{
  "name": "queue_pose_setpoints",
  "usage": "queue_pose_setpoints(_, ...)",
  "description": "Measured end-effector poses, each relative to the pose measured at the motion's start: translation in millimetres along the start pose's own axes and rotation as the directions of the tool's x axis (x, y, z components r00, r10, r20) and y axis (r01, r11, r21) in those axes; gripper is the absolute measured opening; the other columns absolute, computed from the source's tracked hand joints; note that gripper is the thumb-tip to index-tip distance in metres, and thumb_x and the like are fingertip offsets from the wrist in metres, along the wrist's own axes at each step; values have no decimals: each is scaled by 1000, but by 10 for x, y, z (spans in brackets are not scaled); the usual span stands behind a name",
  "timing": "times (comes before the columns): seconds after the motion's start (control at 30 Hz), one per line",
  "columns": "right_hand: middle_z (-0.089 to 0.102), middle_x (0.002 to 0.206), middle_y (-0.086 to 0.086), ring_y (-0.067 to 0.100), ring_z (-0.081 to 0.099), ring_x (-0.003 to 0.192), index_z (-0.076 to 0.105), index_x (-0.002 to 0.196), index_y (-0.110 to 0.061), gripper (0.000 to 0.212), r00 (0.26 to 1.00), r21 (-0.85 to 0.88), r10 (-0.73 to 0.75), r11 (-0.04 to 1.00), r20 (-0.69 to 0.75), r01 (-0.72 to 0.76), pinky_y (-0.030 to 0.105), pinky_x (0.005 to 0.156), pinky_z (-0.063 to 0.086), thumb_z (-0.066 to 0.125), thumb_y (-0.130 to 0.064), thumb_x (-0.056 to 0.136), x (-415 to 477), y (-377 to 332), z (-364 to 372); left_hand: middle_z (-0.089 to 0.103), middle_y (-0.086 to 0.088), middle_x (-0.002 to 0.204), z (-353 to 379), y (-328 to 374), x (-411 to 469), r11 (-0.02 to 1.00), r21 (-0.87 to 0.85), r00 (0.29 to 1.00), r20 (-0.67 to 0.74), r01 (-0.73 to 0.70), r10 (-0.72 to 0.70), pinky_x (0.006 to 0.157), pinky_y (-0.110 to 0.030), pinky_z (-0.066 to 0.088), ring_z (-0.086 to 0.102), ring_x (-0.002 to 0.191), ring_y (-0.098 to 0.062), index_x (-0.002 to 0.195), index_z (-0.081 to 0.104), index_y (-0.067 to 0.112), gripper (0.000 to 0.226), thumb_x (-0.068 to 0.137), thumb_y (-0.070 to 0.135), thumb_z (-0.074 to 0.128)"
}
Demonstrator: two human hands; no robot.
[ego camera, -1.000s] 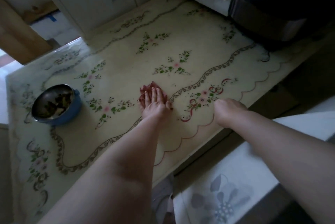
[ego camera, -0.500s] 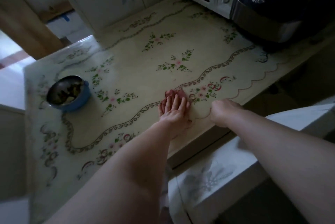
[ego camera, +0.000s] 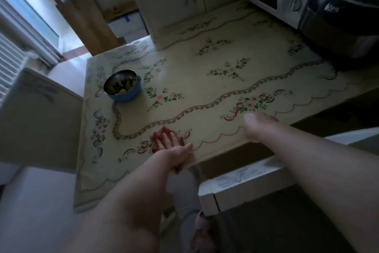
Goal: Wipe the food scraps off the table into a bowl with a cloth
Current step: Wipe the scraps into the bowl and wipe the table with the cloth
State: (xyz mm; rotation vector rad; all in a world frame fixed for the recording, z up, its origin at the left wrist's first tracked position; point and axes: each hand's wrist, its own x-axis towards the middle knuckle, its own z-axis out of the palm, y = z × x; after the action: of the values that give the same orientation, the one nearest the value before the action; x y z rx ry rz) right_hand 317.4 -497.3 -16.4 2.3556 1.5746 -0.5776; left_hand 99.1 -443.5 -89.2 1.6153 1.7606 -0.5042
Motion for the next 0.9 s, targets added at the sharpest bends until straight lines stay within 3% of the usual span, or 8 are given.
queue_pose_setpoints(0.1, 51, 82, 4, 14, 46, 65, 55, 104, -10, 13, 1000, -9, 29, 1000, 4, -28, 24, 55, 39, 47, -12, 94, 30, 168, -28, -55, -13, 138, 75, 300, 49, 991, -121, 988, 149, 48, -30, 116, -50, 26, 8, 148, -39, 140, -38, 29, 121, 65, 78, 44)
queue_pose_setpoints(0.13, 52, 83, 4, 14, 47, 66, 55, 104, -10, 12, 999, -10, 32, 999, 5, -32, 24, 55, 40, 46, -12, 95, 38, 178, -6, -57, -13, 135, 121, 345, 74, 989, -141, 986, 165, 46, -23, 116, -50, 27, 8, 148, -40, 138, -39, 30, 124, 62, 77, 47)
queue_pose_setpoints(0.27, 56, 88, 6, 16, 52, 70, 55, 102, -9, 12, 998, 0, 65, 998, 7, -65, 26, 62, 46, 47, -13, 95, 222, 397, -43, -48, -14, 145, 153, 797, 35, 998, 30, 994, 91, -63, 60, 121, -52, 1, -36, 137, -43, 145, -32, 17, 109, 86, 65, 46)
queue_pose_setpoints(0.33, 55, 86, 5, 16, 51, 70, 55, 103, -10, 12, 997, 25, 74, 997, 10, -75, 26, 62, 45, 48, -13, 94, 330, 477, -44, -43, -15, 149, 179, 916, 38, 987, 132, 995, 60, -87, 80, 118, -55, -11, -38, 136, -42, 147, -29, 13, 104, 90, 63, 42)
queue_pose_setpoints(0.53, 60, 109, 5, 19, 60, 90, 56, 121, -16, 33, 996, 42, 58, 997, 73, -61, 33, 81, 54, 49, -7, 90, 735, 654, -54, -41, -3, 152, 138, 1342, 366, 927, 232, 955, 37, -295, 295, 111, -61, -20, -39, 138, -31, 150, -25, 18, 89, 95, 58, 34)
queue_pose_setpoints(0.67, 60, 112, 6, 22, 60, 92, 57, 122, -17, 42, 999, 17, 38, 999, 35, -39, 36, 79, 56, 46, -1, 85, 990, 672, -62, -38, -3, 154, -6, 1624, 591, 919, 225, 945, 40, -324, 324, 111, -61, -20, -37, 140, -31, 150, -23, 18, 86, 95, 60, 29)
queue_pose_setpoints(0.8, 61, 114, 7, 21, 61, 87, 56, 126, -17, 46, 1000, 12, 20, 1000, 6, -20, 35, 76, 57, 44, 2, 86, 1180, 680, -118, -39, -2, 153, -134, 1962, 785, 956, 97, 960, 7, -278, 279, 108, -63, -22, -39, 139, -29, 150, -24, 19, 88, 94, 62, 30)
queue_pose_setpoints(0.9, 53, 131, 7, 24, 58, 105, 44, 138, -15, 53, 997, 74, 4, 997, -73, 1, 37, 87, 53, 41, 4, 89, 1347, 748, -200, -37, -1, 154, -215, 2175, 842, 954, -76, 957, -33, -291, 290, 109, -59, -21, -36, 141, -25, 151, -20, 18, 84, 98, 51, 35)
